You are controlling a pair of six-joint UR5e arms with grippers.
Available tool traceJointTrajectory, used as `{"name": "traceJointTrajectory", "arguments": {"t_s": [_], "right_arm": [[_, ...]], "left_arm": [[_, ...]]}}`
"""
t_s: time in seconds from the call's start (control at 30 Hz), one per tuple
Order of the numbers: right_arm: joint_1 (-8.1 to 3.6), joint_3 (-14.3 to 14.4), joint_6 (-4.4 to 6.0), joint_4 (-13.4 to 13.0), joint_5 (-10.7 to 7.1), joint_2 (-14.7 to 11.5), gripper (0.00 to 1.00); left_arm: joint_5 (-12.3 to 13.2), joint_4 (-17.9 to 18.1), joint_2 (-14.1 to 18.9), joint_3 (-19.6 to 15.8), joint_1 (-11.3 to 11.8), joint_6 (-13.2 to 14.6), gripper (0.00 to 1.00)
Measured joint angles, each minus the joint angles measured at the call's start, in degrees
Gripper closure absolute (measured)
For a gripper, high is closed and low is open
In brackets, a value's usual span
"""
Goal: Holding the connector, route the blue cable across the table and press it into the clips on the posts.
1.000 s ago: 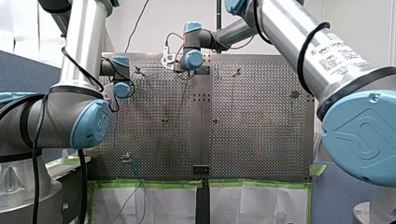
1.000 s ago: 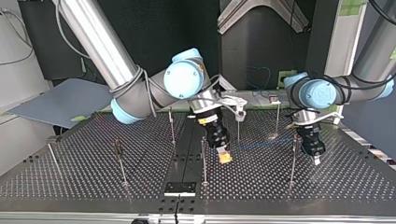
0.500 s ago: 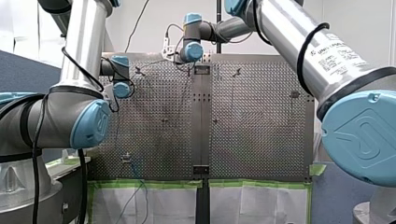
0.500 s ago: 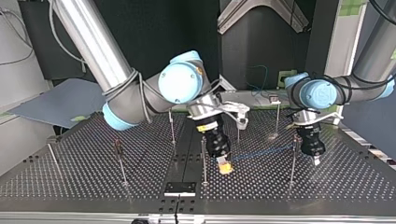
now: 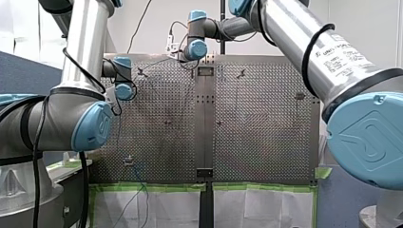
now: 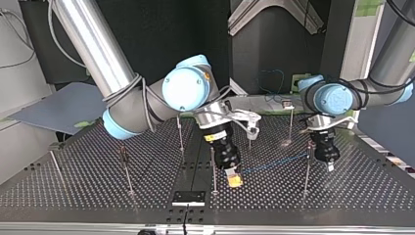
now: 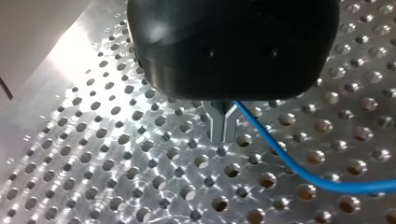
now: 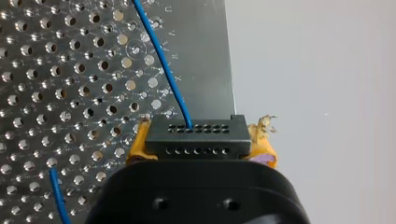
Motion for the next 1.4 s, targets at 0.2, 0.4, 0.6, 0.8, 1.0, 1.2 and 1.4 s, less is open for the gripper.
{"name": "traceJointTrajectory", "arguments": {"t_s": [0.2,0.4,0.6,0.8,1.0,1.2,1.4], "right_arm": [[0.43,0.0,0.02,0.5,0.00,0.0,1.00],[1.15,0.1,0.01,1.8,0.57,0.5,1.00],[1.75,0.3,0.04,2.8,1.51,2.1,1.00],[1.93,0.3,0.30,3.0,2.01,2.6,1.00],[2.01,0.5,0.59,3.1,2.55,3.2,1.00],[1.65,2.4,0.64,3.0,2.78,3.8,1.00],[1.39,2.9,0.71,2.9,2.87,5.0,1.00]], "left_arm": [[0.0,-2.8,0.1,-0.2,0.1,-2.1,1.00],[1.8,-6.0,0.3,-0.7,0.4,-3.8,0.86],[4.6,-8.9,1.0,-2.0,0.9,-4.0,0.82],[6.7,-8.8,2.4,-3.4,1.9,-4.9,0.00],[6.8,-7.1,5.3,-6.4,2.3,-7.7,0.00],[9.2,-7.6,8.5,-9.5,2.0,-8.7,0.00],[8.0,-10.3,11.6,-10.9,1.8,-7.7,0.00]]}}
